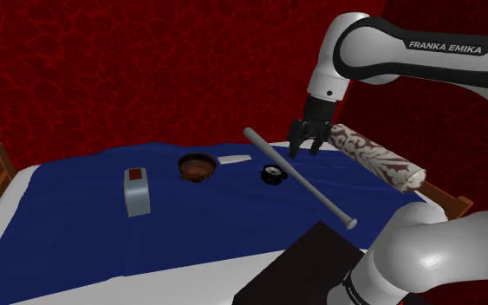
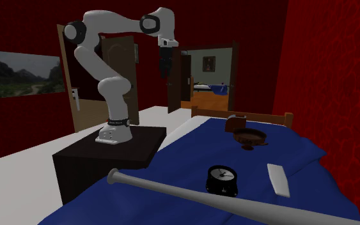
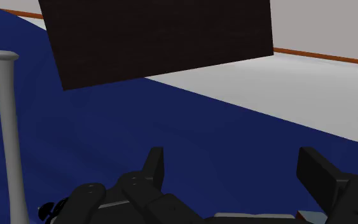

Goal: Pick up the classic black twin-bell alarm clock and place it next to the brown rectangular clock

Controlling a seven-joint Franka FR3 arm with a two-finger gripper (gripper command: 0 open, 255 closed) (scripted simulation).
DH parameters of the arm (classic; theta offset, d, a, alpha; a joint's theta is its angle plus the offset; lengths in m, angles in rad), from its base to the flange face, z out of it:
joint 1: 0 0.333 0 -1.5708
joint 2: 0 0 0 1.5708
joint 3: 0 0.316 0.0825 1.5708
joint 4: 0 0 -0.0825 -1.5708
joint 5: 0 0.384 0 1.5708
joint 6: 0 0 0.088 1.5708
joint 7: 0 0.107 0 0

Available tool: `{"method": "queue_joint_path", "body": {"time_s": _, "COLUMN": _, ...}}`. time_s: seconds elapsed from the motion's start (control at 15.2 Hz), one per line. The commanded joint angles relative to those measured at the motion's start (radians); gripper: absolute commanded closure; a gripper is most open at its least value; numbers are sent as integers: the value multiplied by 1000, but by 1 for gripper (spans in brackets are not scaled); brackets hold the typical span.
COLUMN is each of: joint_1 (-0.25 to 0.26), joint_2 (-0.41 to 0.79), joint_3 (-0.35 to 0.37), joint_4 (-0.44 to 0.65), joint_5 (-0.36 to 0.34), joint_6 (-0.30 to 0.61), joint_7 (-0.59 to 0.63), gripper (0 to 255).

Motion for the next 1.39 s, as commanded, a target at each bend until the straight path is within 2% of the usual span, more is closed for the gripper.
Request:
{"method": "queue_joint_path", "body": {"time_s": 0.0, "joint_1": 0, "joint_2": 0, "joint_3": 0, "joint_4": 0, "joint_5": 0, "joint_6": 0, "joint_7": 0, "gripper": 0}}
{"method": "queue_joint_path", "body": {"time_s": 0.66, "joint_1": -81, "joint_2": 311, "joint_3": 99, "joint_4": -1, "joint_5": -61, "joint_6": 348, "joint_7": 216, "gripper": 0}}
{"method": "queue_joint_path", "body": {"time_s": 0.99, "joint_1": -131, "joint_2": 491, "joint_3": 132, "joint_4": 50, "joint_5": -131, "joint_6": 485, "joint_7": 346, "gripper": 0}}
{"method": "queue_joint_path", "body": {"time_s": 1.32, "joint_1": -174, "joint_2": 675, "joint_3": 144, "joint_4": 133, "joint_5": -230, "joint_6": 586, "joint_7": 493, "gripper": 0}}
